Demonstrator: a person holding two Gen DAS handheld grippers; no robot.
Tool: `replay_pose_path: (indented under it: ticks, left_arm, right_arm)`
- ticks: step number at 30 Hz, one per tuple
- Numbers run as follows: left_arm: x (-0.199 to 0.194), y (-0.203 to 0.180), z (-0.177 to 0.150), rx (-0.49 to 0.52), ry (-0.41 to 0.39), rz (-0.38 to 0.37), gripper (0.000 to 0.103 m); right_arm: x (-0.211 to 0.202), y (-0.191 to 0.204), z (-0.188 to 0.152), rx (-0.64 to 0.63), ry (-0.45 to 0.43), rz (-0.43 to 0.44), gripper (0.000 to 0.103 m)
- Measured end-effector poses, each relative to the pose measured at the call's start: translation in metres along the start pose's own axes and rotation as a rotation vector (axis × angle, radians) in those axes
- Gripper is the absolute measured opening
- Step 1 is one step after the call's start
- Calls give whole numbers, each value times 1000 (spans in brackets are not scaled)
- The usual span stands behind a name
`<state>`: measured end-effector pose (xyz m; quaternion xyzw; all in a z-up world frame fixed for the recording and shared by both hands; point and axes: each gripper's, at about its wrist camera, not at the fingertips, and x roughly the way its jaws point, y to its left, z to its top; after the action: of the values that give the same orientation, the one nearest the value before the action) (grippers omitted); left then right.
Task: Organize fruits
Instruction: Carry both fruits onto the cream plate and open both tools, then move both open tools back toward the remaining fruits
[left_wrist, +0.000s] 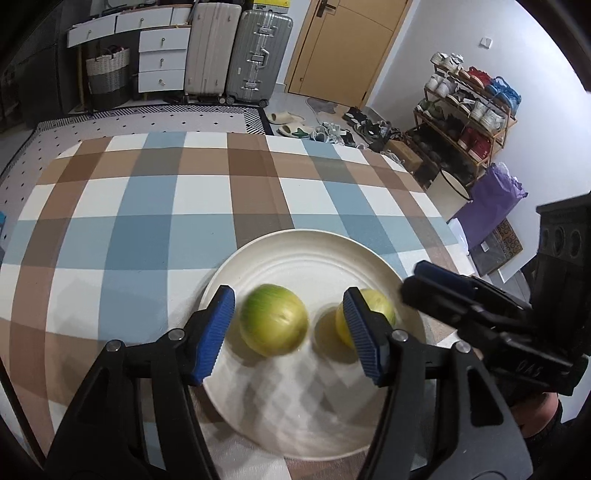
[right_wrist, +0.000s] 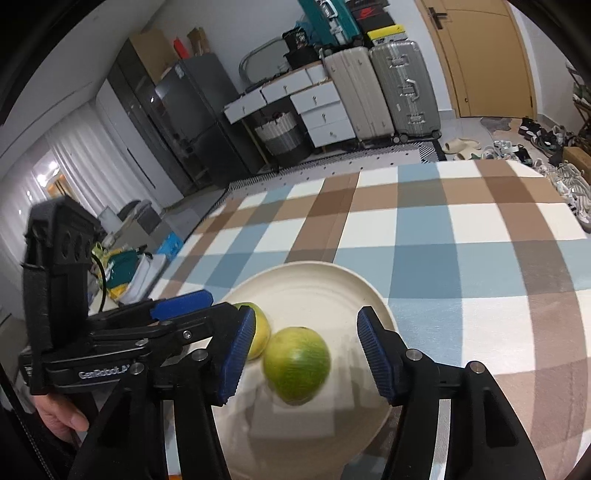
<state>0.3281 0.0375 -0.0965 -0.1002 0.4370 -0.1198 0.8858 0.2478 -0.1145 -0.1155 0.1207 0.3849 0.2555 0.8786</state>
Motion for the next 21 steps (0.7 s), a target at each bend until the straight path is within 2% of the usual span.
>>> replay_pose_path:
  ticks: [11, 21]
  left_arm:
    - [-58, -1, -26, -2, -54, 53, 61]
    - [-104, -12, -60, 16, -91, 63, 62]
  right_arm:
    - [-56, 7, -14, 24, -73, -25, 59]
    - [-92, 31, -40, 2, -104, -69, 63]
